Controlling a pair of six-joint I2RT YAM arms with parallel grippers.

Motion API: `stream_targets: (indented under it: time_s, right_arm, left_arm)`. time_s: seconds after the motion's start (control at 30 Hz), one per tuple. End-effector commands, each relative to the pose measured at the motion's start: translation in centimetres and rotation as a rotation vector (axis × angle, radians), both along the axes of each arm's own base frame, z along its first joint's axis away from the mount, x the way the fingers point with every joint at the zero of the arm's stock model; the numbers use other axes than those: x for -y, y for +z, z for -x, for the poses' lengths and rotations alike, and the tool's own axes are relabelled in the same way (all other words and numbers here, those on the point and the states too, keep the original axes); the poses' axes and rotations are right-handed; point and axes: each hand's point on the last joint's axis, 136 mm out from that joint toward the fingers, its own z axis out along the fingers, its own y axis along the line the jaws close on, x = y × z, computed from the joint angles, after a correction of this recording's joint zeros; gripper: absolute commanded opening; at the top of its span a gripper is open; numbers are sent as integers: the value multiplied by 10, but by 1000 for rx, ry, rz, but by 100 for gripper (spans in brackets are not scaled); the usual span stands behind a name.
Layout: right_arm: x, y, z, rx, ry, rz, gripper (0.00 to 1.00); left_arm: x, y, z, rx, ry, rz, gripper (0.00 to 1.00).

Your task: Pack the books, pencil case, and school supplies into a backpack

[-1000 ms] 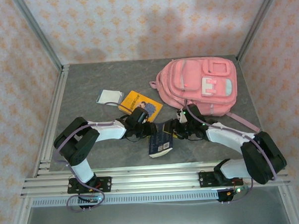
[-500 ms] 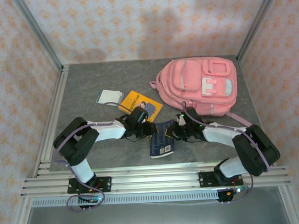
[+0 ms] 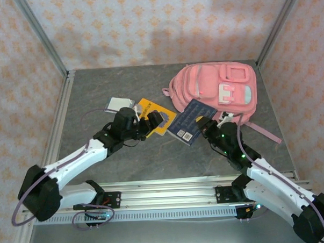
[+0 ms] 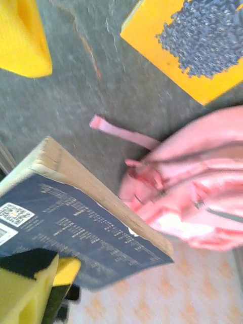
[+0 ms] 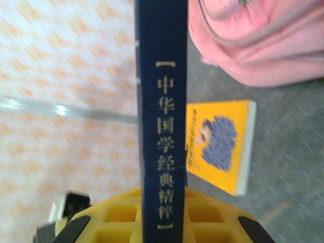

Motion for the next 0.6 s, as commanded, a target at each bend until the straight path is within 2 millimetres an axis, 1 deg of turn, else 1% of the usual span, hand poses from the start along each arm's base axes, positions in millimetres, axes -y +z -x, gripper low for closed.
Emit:
stream_targets:
  time_s: [0.0,0.13,0.27,0.37,0.43,0.57]
  right_arm:
    - [20,41,-14,78,-175,-189,0]
    - [9,67,-18,113,-158,-264,0]
    - [-1,82,-21,127,-147,-312,0]
    - [-13,89,-25,127,-127,-364,0]
    - [-24,94,-25,132,-100,-382,0]
    - [-38,102,-22,141,-72,-391,0]
  left_arm:
    - [-6,11,0,-23,125,108,94]
    - [10,38,2,29,130,216,96]
    - [26,57,9,86,134,261,96]
    - [31,64,13,117,176,281,95]
    - [35,70,14,142,201,311,91]
    - [42,77,10,162,227,348,86]
